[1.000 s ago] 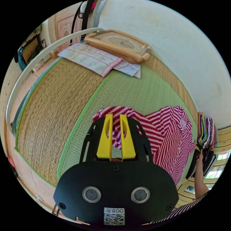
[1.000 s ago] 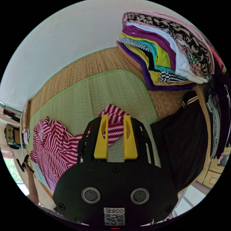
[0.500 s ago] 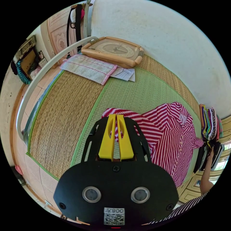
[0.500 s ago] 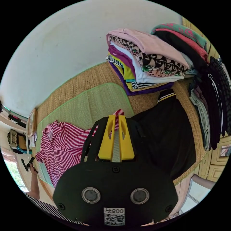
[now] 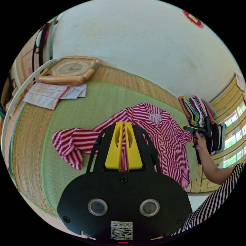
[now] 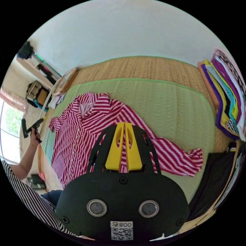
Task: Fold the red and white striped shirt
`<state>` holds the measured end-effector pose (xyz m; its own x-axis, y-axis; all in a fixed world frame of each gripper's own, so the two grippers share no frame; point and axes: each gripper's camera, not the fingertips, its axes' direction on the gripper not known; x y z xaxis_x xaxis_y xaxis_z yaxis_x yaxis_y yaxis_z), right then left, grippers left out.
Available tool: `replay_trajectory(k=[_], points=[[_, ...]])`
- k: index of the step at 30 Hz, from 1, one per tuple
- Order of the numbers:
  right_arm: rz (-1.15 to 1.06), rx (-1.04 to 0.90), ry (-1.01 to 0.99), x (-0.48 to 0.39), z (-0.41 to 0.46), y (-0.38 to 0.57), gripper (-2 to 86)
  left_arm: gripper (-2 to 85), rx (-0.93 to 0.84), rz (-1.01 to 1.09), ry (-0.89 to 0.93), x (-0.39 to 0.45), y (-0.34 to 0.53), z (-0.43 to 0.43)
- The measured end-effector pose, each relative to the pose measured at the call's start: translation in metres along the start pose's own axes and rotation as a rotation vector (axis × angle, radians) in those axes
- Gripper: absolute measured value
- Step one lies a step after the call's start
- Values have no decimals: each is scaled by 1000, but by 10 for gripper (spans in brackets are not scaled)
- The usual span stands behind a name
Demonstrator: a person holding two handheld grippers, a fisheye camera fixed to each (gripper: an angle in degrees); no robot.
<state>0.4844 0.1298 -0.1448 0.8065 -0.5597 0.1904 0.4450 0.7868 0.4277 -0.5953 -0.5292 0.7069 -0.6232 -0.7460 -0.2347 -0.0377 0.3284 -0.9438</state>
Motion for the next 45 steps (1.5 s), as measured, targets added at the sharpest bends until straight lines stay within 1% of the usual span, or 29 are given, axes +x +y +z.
replay_trajectory(k=[2, 4, 6, 7, 8, 9, 11, 14, 18, 21, 24, 25, 26, 28, 30, 33, 37, 39, 41, 42, 44, 45], points=[[-58, -64, 63, -23, 30, -9, 1, 5, -67, 58, 69, 19, -13, 46], [-70, -128, 104, -31, 54, -11, 1, 4, -124, 87, 81, 28, -20, 80], [-70, -53, 156, -35, 54, -5, 1, 3, -201, 133, 31, 34, -22, 113], [-82, -61, 175, -36, 59, -2, 1, 3, -270, 153, -40, 35, -19, 135], [-98, -60, 183, -36, 60, -1, 0, 3, -197, 191, -52, 34, -16, 134], [-98, -64, 177, -34, 60, -1, 0, 2, -210, 182, -67, 31, -16, 136], [-48, -63, 123, -17, 58, -2, 0, 3, -232, 136, -21, 19, -21, 137], [10, 21, 17, 1, 47, 1, 1, 5, -158, 138, 52, 12, -29, 128], [-1, 61, -29, 5, 45, -3, 1, 9, -133, 153, 65, 7, -50, 137], [-32, 55, -30, 4, 52, -17, 1, 8, -161, 161, 91, 3, -69, 158], [-27, 43, 4, 10, 65, -35, 1, 5, -221, 147, 54, -2, -86, 186], [-16, 12, 18, 16, 76, -43, 1, 4, -244, 142, 36, -6, -91, 197], [-2, -29, 35, 24, 91, -49, 0, 4, -230, 135, 63, -12, -94, 201], [20, 3, -10, 37, 93, -52, 0, 4, -233, 108, 84, -20, -97, 205], [48, -7, -50, 48, 94, -55, 0, 3, -227, 101, 96, -25, -96, 204], [44, 44, -59, 51, 86, -46, 0, 3, -156, 130, 106, -28, -82, 185], [29, 71, -128, 49, 79, -23, 0, 2, -128, 123, 166, -46, -46, 167], [18, 70, -134, 45, 78, -10, 0, 2, -159, 134, 143, -53, -32, 171], [14, 63, -100, 41, 84, 4, 1, 2, -254, 130, 74, -64, -23, 193], [15, 48, -85, 41, 89, 4, 1, 2, -228, 148, 90, -66, -22, 193], [15, -13, -42, 44, 111, 5, 1, 1, -231, 92, 115, -77, -22, 196], [26, 10, -53, 46, 110, 6, 1, 2, -235, 85, 115, -78, -22, 195]])
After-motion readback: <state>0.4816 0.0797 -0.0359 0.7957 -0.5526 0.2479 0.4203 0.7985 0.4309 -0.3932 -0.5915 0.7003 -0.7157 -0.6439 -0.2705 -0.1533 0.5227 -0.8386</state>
